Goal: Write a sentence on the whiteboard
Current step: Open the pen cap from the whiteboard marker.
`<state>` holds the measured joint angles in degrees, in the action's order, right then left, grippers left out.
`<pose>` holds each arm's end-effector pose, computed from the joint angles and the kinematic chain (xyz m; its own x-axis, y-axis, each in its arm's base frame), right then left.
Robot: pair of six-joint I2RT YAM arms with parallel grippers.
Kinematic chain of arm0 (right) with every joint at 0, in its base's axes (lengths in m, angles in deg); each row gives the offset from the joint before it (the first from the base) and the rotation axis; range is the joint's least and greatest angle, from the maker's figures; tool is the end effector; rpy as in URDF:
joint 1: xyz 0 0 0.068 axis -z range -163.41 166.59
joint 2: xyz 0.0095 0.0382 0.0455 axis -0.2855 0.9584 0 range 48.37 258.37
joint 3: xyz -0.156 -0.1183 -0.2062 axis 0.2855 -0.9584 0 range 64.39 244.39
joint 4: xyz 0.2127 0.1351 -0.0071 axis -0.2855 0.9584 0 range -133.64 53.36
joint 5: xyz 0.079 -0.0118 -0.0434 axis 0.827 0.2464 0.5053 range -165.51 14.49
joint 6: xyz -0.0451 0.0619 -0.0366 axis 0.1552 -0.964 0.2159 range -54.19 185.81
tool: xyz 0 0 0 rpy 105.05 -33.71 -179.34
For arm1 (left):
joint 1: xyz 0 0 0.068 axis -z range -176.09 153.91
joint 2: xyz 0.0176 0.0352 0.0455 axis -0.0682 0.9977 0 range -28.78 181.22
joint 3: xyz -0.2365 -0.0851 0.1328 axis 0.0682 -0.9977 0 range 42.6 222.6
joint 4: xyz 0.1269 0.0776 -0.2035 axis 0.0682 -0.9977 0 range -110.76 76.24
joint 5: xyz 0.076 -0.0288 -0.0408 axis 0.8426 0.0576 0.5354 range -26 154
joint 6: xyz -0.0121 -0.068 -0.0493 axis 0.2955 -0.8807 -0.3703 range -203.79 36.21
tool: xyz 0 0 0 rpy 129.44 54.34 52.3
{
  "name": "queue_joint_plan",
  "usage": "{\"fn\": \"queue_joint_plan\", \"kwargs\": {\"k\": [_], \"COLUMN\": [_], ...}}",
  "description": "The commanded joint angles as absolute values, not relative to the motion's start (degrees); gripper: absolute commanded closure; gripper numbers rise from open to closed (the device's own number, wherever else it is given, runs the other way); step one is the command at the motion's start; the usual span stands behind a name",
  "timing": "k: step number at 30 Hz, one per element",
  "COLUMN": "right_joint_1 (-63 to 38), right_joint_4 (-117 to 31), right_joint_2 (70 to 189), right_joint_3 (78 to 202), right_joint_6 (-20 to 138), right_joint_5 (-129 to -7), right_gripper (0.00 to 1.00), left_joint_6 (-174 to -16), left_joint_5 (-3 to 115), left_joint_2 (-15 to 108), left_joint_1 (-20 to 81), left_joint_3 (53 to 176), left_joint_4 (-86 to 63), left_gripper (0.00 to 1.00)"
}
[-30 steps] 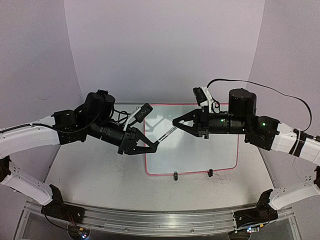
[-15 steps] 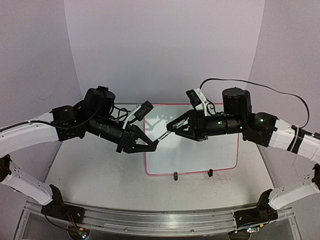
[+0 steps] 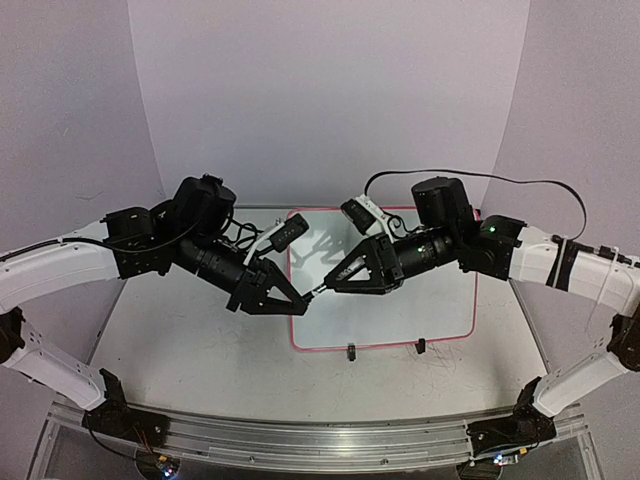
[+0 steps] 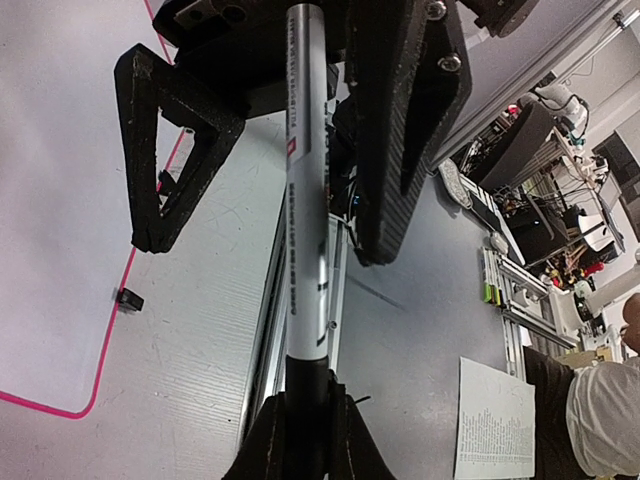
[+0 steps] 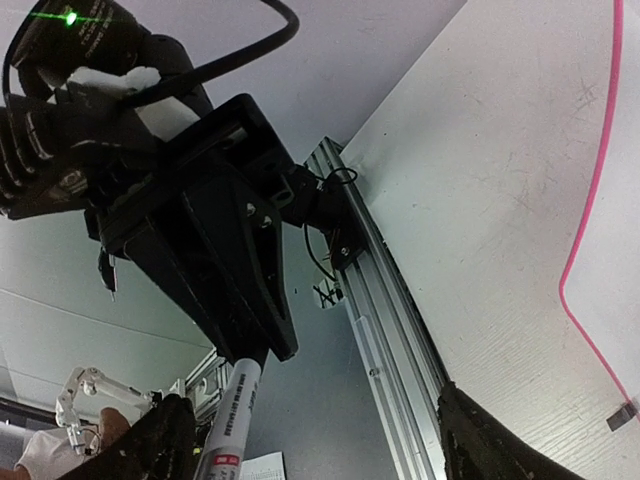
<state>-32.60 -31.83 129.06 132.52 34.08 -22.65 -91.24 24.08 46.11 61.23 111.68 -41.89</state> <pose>0.1683 0.2857 0.3442 -0.7192 -0.3470 -0.6020 -0.6507 0.0324 0.7587 0.1199 -0.2756 0.3425 -0.4198 0.4705 -0.7761 0.8860 0.0272 -0.4628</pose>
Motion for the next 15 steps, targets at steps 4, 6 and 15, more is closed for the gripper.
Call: {"fn": "queue_joint_plan", "kwargs": {"k": [4, 6, 15], "right_joint_1": [-32.79, -32.85, -32.86], "right_joint_4": [-32.77, -32.82, -33.33], "right_joint_2": [129.9, 130.11, 130.93], "right_joint_3": [135.73, 135.59, 135.03], "right_joint_6": [34.63, 34.61, 34.14], "right_joint_5": [-17.35, -16.84, -15.76], "right_gripper": [0.34, 0.44, 0.79], "left_joint_6": [-89.47, -89.33, -88.87], "left_joint_5": [22.43, 22.53, 22.05], "left_joint_2": [45.47, 45.43, 45.97], "left_joint_1": [61.48, 61.48, 61.48], "left_joint_3": [111.17, 110.99, 110.85], "left_joint_4": [-41.23, -41.27, -41.62], "left_gripper": [1.0, 1.0, 1.0]}}
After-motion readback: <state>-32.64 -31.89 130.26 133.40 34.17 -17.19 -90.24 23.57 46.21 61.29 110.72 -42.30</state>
